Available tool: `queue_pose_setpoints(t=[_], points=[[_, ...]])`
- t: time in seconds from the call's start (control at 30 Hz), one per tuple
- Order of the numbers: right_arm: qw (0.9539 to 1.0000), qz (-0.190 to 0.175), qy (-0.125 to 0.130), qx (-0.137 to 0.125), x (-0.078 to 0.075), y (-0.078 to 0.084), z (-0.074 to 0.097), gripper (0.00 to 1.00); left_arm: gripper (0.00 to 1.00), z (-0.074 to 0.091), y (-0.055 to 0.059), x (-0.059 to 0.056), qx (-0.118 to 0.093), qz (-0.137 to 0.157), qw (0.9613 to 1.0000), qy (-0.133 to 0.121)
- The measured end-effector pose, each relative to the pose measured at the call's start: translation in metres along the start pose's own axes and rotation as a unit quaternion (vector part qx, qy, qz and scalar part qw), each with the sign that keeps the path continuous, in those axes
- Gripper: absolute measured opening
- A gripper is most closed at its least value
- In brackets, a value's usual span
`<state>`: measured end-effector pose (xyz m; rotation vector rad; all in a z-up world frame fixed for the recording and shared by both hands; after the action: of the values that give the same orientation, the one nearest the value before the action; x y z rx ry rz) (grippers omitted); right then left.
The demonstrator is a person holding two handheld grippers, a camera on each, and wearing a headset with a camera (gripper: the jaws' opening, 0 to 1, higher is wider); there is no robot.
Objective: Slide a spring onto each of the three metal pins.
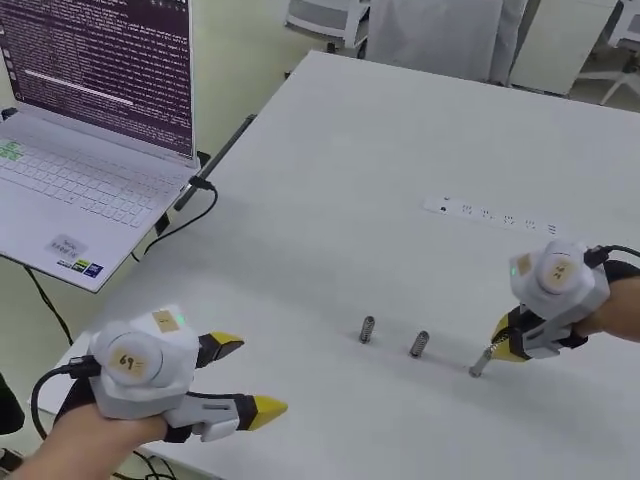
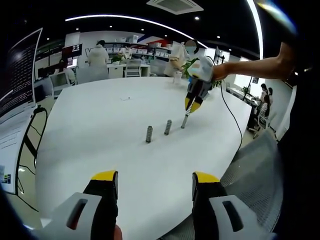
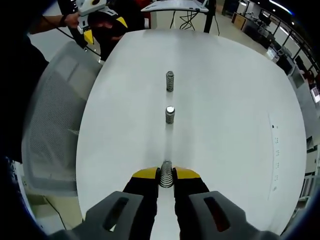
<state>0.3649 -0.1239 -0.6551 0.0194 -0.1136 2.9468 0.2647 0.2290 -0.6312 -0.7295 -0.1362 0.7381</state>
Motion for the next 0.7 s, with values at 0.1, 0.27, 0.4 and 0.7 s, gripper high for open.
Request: queue_pose_setpoints(t=[0.1, 0.27, 0.4, 0.7], points=[[1.0, 0.003, 0.0, 0.003, -0.001, 0.0, -0.003, 0.09, 0.55, 0.0, 0.0, 0.0, 0.0, 0.0, 1.0, 0.0], [0.9998, 0.01, 0.004, 0.014, -0.002, -0.001, -0.01, 0.09, 0.55, 0.0, -0.002, 0.0, 0.0, -0.001, 1.0, 0.0], [0.9998, 0.009, 0.006, 0.019, -0.004, -0.002, -0.017, 0.09, 0.55, 0.0, -0.003, 0.0, 0.0, -0.002, 1.0, 0.0], [0.9997, -0.004, 0.002, 0.026, -0.007, -0.002, -0.034, 0.09, 0.55, 0.002, -0.002, 0.0, 0.004, -0.001, 1.0, -0.001]])
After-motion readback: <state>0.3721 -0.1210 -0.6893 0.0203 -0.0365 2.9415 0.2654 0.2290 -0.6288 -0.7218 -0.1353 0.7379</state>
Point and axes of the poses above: the centre of the closed fingertips' face, and the gripper's own axes: z roughly backward along the fingers, x roughly to its left, y roughly out of its underside, the point moved 7 cm from there along z, roughly backward along the fingers, and after that the axes turned 15 degrees about x, right-handed, at the moved point
